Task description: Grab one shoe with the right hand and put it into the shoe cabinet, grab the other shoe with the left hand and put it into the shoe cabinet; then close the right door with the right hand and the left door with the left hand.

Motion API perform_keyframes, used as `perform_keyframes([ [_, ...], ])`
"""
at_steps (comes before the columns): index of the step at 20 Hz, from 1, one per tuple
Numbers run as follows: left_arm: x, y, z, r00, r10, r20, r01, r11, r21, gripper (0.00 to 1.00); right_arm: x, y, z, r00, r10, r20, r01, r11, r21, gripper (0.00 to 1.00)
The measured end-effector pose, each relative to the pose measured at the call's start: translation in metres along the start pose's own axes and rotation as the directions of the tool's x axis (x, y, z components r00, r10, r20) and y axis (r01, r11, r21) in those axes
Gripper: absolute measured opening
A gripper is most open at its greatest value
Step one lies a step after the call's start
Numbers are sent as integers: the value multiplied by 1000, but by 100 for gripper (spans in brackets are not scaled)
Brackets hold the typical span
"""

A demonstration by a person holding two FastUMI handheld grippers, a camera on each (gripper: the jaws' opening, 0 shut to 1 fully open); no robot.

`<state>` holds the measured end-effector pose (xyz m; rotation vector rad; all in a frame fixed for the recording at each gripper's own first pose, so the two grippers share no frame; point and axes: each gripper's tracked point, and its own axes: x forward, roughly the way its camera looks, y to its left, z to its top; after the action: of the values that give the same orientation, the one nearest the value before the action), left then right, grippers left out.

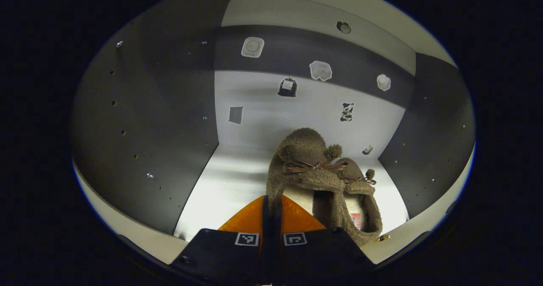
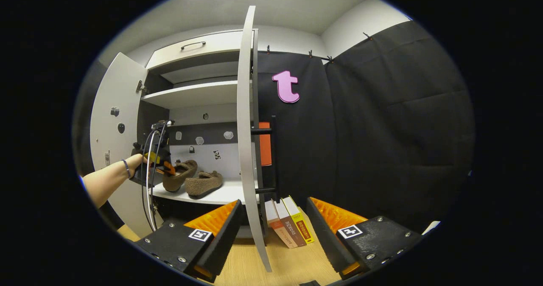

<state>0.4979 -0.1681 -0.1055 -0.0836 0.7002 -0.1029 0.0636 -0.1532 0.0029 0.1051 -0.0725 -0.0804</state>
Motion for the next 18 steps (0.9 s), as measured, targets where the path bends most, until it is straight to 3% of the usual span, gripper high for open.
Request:
perform_keyframes([
  [6,17,8,-7,998,53,-20,-52,998,33,8,-7,-6,1,1000,-8,2,8,1000,17,92],
  [10,-6,5,10,997,45,60,-49,996,74,27,-11,-12,2,1000,-10,6,10,1000,11,92],
  [11,-17,5,15,996,47,80,-53,995,83,37,-11,-13,1,1000,-8,4,8,1000,10,92],
  [12,-28,5,20,994,52,101,-61,994,86,40,-11,-14,0,1000,-4,2,4,1000,8,92],
  [13,-40,0,24,991,34,126,-44,996,75,33,-13,-15,-2,1000,1,1,-1,1000,6,92],
  [14,-55,-5,27,989,21,149,-31,997,68,53,-13,-17,-2,1000,4,2,-4,1000,2,93],
  [15,-68,-7,30,985,11,174,-24,997,71,57,-13,-19,-3,1000,6,2,-6,1000,-3,93],
  [16,-84,-13,32,979,-10,202,-7,997,80,73,-12,-22,-6,1000,6,0,-6,1000,-9,93],
  [18,-118,-23,36,964,-41,263,16,995,97,74,-10,-29,-12,1000,3,-9,-4,1000,-18,93],
])
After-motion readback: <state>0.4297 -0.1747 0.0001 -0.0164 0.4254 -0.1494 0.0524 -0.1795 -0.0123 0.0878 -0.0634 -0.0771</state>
